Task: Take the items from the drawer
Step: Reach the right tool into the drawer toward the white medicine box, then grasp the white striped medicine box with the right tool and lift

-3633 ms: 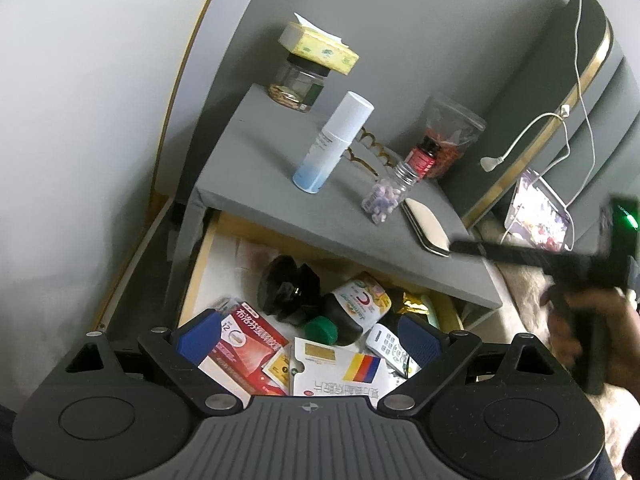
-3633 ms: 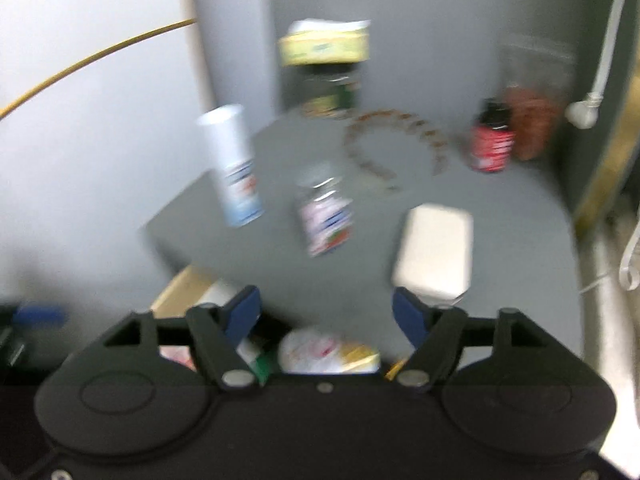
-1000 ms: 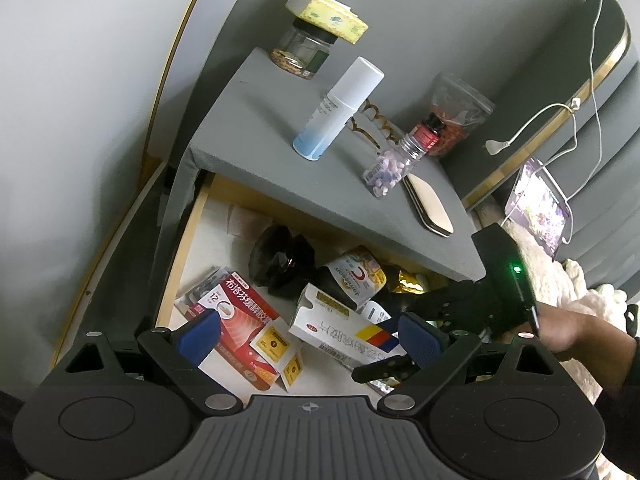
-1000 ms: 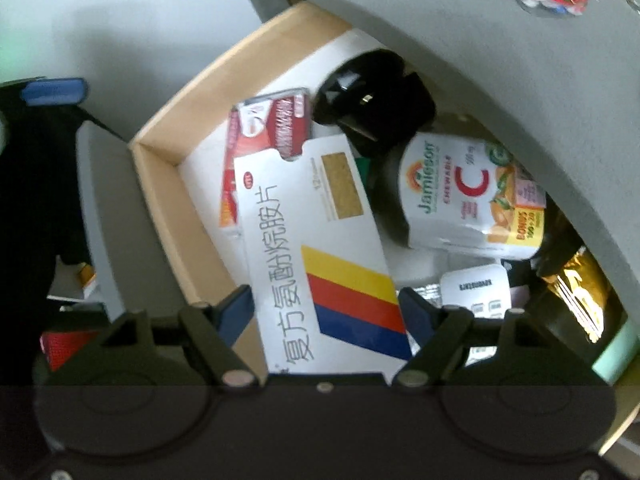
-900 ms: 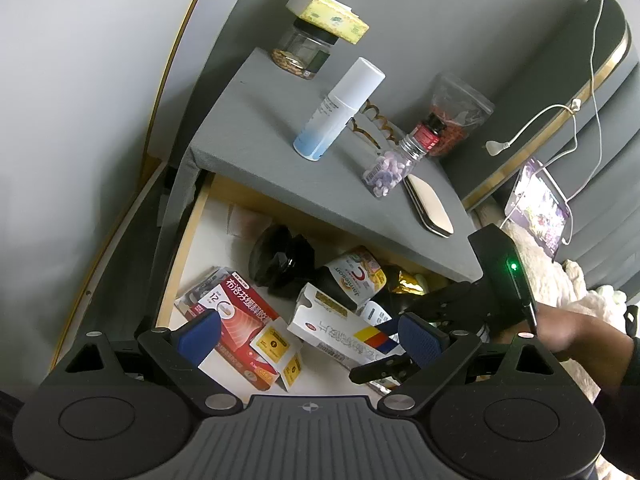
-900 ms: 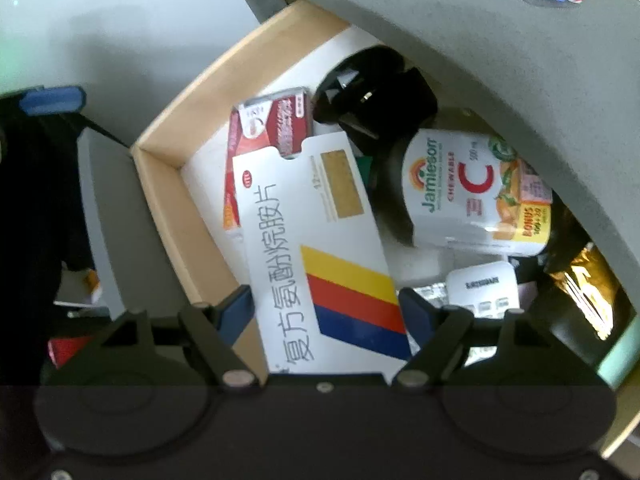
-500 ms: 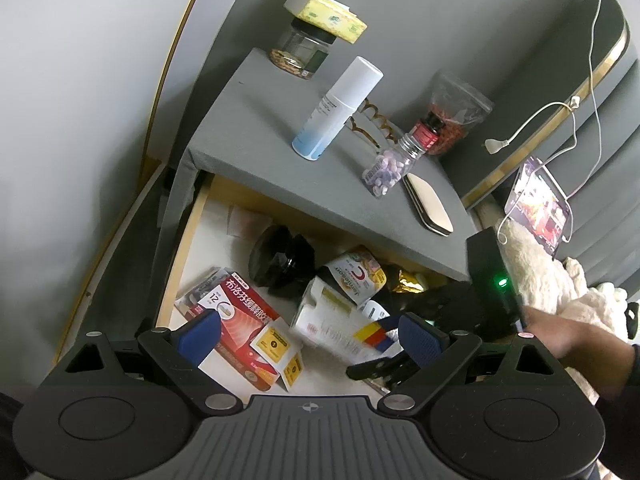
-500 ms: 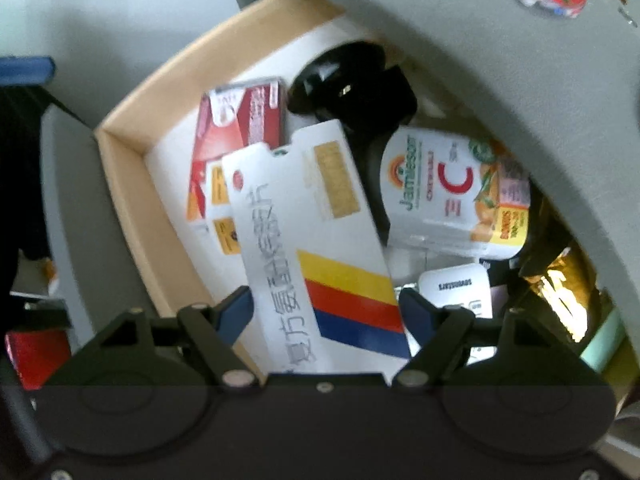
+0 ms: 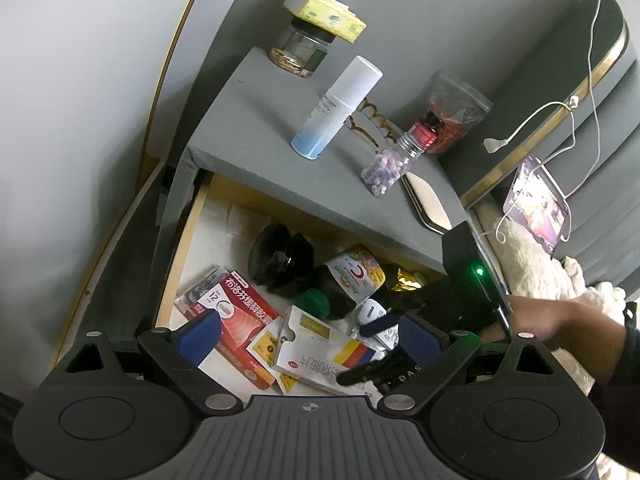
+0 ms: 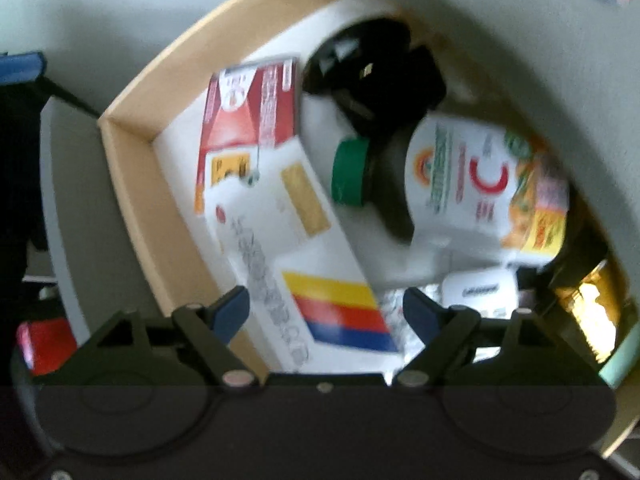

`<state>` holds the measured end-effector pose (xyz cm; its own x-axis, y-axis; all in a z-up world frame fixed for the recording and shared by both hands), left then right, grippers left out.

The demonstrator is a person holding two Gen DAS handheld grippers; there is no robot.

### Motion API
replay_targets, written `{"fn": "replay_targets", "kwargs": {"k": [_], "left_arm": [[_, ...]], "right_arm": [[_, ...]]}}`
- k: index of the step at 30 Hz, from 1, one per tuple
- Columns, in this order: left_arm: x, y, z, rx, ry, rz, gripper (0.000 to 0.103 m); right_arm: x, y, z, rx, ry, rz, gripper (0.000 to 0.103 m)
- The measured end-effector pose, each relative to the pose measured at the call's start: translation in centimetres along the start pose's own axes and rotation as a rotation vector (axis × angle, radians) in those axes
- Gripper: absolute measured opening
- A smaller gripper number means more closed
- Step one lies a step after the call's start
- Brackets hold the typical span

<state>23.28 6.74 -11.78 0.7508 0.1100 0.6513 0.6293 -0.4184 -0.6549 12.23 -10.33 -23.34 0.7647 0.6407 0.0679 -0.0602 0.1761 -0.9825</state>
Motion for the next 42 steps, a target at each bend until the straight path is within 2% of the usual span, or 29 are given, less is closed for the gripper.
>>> {"fn": "replay_targets", "kwargs": {"k": [2, 4, 7, 10, 13, 15, 20, 29, 33, 36, 37, 38, 42], "left_arm": [[0.0, 0.0, 0.0, 0.000, -0.001, 0.000, 0.093], [0.0, 0.0, 0.0, 0.001, -0.004, -0.001, 0.093], [0.1, 0.0, 0.1, -0.007, -0.019, -0.004, 0.093], [0.1, 0.0, 0.0, -0.010, -0.018, -0.005, 0.093], [0.0, -0.2, 0.2, -0.009, -0.021, -0.007, 0.093], [0.0, -0.3, 0.3, -0.011, -0.028, -0.008, 0.093], [0.1, -0.4, 0.3, -0.012, -0.042, -0.016, 0.093], [0.1, -0.2, -0.1, -0.022, -0.043, -0.011, 0.093], [0.0, -0.1, -0.5, -0.021, -0.028, -0.008, 0.093], [0.0, 0.0, -0.6, -0.021, -0.024, -0.002, 0.093], [0.0, 0.1, -0.6, -0.021, -0.023, -0.002, 0.093], [0.0, 0.1, -0.6, -0.020, -0.021, -0.001, 0.093], [-0.1, 0.1, -0.6, -0.014, -0.018, 0.001, 0.093]], "right_arm": [[-0.4, 0.5, -0.2, -0.027, -0.034, 0.014, 0.084], [-0.8, 1.1, -0.2, -0.006, -0.038, 0.033, 0.088], [-0.9, 0.6, 0.6, 0.086, -0.029, 0.029, 0.073], [-0.9, -1.4, 1.2, 0.152, -0.042, 0.012, 0.069], [-0.6, -3.1, 1.5, 0.244, -0.013, 0.014, 0.055], [-0.6, -3.8, 1.8, 0.293, 0.001, 0.047, 0.055], [-1.1, -2.5, 3.9, 0.216, -0.142, 0.137, 0.053], [0.0, -3.5, 5.2, 0.250, -0.159, 0.127, 0.031], [0.2, -3.4, 4.0, 0.205, -0.129, 0.116, 0.030], [-0.3, -2.9, 4.5, 0.200, -0.154, 0.133, 0.025], [-0.5, -2.7, 5.2, 0.195, -0.181, 0.132, 0.019], [-0.7, -2.5, 5.7, 0.188, -0.204, 0.128, 0.017], [-0.7, -3.4, 6.7, 0.118, -0.274, 0.045, 0.012]]}}
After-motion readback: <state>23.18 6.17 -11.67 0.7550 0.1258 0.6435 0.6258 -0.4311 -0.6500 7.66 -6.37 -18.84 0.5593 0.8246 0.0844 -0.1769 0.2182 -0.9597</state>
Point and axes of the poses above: each gripper's, at about its wrist camera, not at the fingertips, and y roughly the way its jaws point, z to its left, x to its top, the point moved 9 cm from there along y, roughly the way its jaws point, and after that the axes turned 11 degrees about y, right-handed, at the moved point
